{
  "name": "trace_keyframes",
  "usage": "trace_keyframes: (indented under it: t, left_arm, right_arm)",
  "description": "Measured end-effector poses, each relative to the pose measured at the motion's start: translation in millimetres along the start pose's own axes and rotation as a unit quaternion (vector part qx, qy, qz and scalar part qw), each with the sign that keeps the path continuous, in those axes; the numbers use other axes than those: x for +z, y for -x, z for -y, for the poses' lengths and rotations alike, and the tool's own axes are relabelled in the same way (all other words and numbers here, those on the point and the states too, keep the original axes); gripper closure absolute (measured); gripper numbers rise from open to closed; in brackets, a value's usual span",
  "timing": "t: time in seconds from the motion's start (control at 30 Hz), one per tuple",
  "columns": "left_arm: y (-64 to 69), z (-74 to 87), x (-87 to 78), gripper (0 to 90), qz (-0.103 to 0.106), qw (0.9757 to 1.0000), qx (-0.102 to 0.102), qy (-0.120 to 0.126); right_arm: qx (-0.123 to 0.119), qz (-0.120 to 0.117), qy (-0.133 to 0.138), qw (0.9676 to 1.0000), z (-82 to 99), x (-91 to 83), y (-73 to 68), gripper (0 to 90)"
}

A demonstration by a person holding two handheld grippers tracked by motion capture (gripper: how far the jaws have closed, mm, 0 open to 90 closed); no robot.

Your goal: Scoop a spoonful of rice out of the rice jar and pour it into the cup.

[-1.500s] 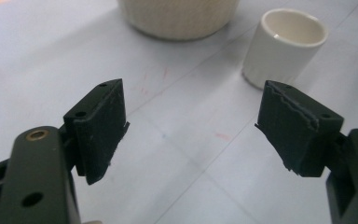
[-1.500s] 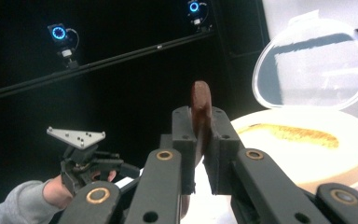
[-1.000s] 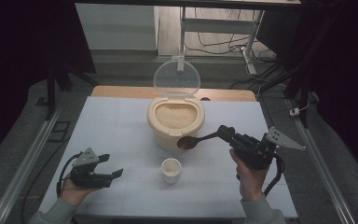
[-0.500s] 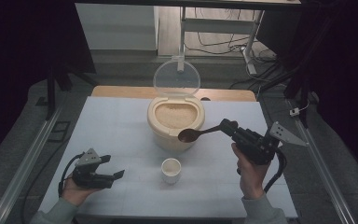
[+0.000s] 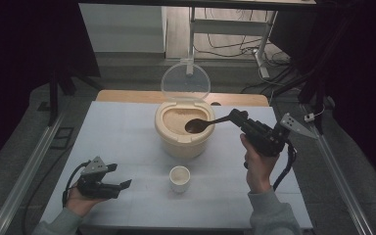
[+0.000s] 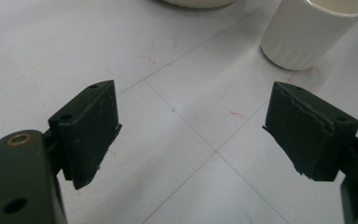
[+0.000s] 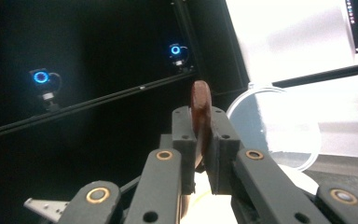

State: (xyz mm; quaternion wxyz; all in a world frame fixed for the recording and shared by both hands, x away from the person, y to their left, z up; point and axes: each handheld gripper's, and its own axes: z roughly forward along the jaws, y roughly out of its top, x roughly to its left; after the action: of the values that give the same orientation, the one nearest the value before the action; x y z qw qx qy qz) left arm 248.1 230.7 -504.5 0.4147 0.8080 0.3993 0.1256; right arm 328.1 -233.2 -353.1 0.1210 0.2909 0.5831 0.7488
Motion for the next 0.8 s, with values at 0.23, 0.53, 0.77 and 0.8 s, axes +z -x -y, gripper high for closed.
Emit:
trace_keyframes:
  t: [0.23, 0.53, 0.77, 0.8]
  left_arm:
    - [-0.5, 0.7, 1.3, 17.3, 0.002, 1.0000, -0.001, -0.003]
    - [-0.8, 1.4, 3.4, 17.1, 0.005, 0.9999, 0.002, -0.010]
    - [-0.8, 1.8, 4.3, 17.1, 0.006, 0.9999, 0.001, -0.012]
    - [-0.8, 1.8, 4.2, 17.1, 0.007, 0.9999, 0.001, -0.012]
  right_arm:
    - [-0.014, 0.042, -0.025, 0.9987, -0.6, 25.0, 12.6, 83.1]
    - [-0.050, 0.100, -0.072, 0.9912, 7.2, 49.4, 27.5, 83.1]
    - [-0.051, 0.111, -0.084, 0.9890, 12.1, 56.4, 32.5, 83.1]
    - [-0.052, 0.114, -0.086, 0.9884, 12.5, 57.1, 33.0, 83.1]
